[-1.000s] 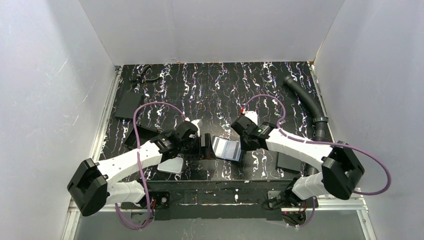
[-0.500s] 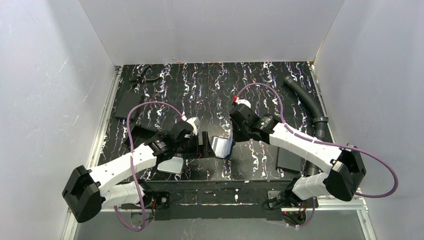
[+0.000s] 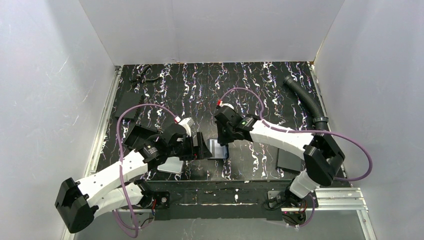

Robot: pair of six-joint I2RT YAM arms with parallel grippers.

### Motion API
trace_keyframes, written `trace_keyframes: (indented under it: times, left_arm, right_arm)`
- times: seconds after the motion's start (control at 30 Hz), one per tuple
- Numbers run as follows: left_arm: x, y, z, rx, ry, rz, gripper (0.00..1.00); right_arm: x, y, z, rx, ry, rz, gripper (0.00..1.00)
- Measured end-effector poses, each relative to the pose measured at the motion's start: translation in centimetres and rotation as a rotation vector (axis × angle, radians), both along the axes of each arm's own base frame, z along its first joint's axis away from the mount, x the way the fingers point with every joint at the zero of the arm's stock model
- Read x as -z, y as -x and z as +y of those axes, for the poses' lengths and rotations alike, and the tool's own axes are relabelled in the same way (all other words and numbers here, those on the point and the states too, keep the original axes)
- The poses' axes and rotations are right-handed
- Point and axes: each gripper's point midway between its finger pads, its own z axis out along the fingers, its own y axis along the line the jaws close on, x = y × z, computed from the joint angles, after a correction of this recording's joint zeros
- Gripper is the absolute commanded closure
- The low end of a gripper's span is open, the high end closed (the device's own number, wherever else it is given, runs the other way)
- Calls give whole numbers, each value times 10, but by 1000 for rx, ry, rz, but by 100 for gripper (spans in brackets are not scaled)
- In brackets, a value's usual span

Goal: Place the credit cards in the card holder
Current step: Close the card holder at the center of the board.

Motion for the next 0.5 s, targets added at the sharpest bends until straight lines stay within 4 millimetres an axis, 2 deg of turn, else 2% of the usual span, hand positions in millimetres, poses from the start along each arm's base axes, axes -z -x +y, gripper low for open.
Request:
trace_keyframes:
  times: [0.37, 0.5]
  left_arm:
    - [11, 3, 14, -50, -23, 18, 25]
    - [10, 1, 18, -78, -18, 9, 25]
  right_arm:
    - [2, -6, 41, -6, -144, 33, 88]
    - [4, -3, 65, -27, -257, 71, 84]
